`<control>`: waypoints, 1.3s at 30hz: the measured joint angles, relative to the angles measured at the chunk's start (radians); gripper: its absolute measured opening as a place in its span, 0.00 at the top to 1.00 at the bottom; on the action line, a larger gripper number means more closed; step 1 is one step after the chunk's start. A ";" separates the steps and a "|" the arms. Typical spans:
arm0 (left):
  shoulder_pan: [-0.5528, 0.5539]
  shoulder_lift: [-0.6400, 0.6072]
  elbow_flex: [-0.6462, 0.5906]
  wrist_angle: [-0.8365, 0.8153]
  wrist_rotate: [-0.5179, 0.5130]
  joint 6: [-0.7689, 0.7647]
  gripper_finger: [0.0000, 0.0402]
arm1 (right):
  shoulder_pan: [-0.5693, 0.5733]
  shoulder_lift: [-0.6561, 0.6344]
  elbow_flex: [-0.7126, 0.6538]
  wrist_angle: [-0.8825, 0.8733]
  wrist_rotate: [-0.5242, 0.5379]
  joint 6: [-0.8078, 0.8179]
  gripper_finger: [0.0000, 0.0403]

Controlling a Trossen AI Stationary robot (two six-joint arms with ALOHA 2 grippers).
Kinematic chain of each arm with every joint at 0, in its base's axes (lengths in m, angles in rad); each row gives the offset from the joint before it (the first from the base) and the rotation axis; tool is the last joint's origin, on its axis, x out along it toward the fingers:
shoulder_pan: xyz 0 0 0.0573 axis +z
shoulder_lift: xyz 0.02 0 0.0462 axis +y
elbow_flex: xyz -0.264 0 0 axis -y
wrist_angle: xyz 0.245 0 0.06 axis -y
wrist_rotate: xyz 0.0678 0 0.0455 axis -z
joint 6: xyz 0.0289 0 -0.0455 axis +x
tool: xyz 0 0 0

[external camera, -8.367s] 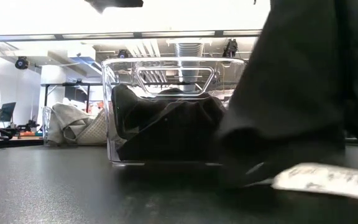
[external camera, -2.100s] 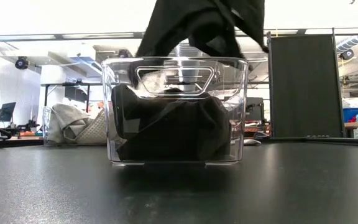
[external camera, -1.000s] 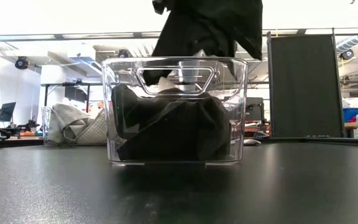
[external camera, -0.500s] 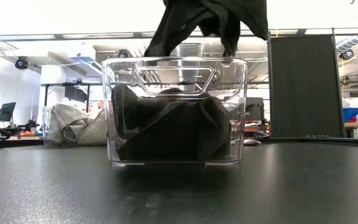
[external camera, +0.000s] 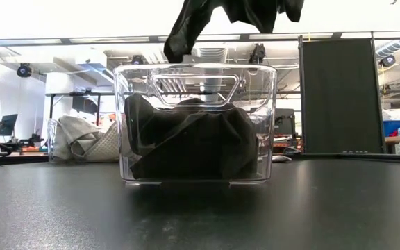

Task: Sort towels by color in basket
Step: Put the black towel into the bottom transparent bin

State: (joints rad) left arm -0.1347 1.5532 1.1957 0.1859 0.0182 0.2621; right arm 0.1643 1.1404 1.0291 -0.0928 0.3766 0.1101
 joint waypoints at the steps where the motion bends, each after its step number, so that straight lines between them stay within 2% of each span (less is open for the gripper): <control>1: -0.003 -0.001 0.000 0.002 -0.001 -0.007 1.00 | -0.001 -0.007 0.000 -0.001 0.005 0.000 0.65; 8: -0.035 -0.014 -0.010 0.022 -0.006 -0.036 1.00 | -0.012 -0.088 -0.006 -0.047 0.012 -0.020 0.38; 12: -0.044 -0.029 -0.028 0.053 0.008 -0.045 1.00 | -0.015 -0.126 -0.015 -0.098 0.022 0.002 0.27; 15: -0.048 -0.045 -0.047 0.090 0.026 -0.063 1.00 | -0.023 -0.147 -0.016 -0.162 0.070 0.016 0.23; 19: -0.046 -0.064 -0.053 0.109 0.020 -0.100 1.00 | -0.023 -0.170 -0.017 -0.241 0.184 0.020 0.19; 22: -0.045 -0.071 -0.054 0.100 -0.033 -0.122 1.00 | -0.021 -0.186 -0.022 -0.241 0.201 0.000 0.19; 31: -0.041 -0.084 -0.054 -0.021 -0.401 -0.114 1.00 | 0.088 -0.153 -0.104 -0.043 0.165 -0.199 0.24; 34: -0.039 -0.084 -0.054 -0.011 -0.388 -0.114 1.00 | 0.098 -0.123 -0.126 0.011 0.163 -0.214 0.26; 39: -0.039 -0.084 -0.054 0.029 -0.345 -0.094 1.00 | 0.097 -0.050 -0.137 0.112 0.071 -0.261 0.24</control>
State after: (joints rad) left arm -0.1741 1.4696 1.1419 0.2150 -0.3269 0.1684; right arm 0.2611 1.0908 0.8925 0.0188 0.4481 -0.1514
